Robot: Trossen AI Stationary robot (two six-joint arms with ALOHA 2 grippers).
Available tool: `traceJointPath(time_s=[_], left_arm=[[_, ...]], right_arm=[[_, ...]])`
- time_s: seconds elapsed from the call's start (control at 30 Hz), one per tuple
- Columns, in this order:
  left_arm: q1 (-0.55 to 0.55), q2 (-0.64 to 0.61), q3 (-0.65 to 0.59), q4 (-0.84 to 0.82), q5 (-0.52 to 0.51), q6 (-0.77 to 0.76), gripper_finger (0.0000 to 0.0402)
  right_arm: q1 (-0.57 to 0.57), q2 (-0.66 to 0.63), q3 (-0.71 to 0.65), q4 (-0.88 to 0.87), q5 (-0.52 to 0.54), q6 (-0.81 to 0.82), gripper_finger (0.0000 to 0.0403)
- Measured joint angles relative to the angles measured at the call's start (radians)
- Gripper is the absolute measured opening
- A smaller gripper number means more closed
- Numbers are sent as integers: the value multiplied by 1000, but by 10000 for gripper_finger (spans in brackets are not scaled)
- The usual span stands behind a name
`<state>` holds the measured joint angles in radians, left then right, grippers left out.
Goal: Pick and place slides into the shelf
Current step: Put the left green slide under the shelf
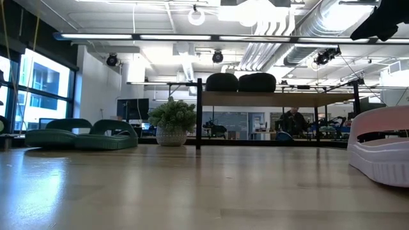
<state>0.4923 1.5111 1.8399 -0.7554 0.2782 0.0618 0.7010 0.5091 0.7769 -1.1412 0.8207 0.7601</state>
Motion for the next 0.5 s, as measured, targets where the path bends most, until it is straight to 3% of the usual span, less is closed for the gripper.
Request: traceJointPath(time_s=[0.27, 0.37, 0.5], left_arm=[[-2, -202, -611, 398, -42, -104, 0], [-4, -302, -774, 411, -201, -140, 0], [-40, -370, -895, 336, -460, -193, 0]], right_arm=[[0, 0, 0, -7, -2, 0, 24], [0, 0, 0, -9, -1, -1, 24], [0, 0, 0, -15, -1, 0, 24]])
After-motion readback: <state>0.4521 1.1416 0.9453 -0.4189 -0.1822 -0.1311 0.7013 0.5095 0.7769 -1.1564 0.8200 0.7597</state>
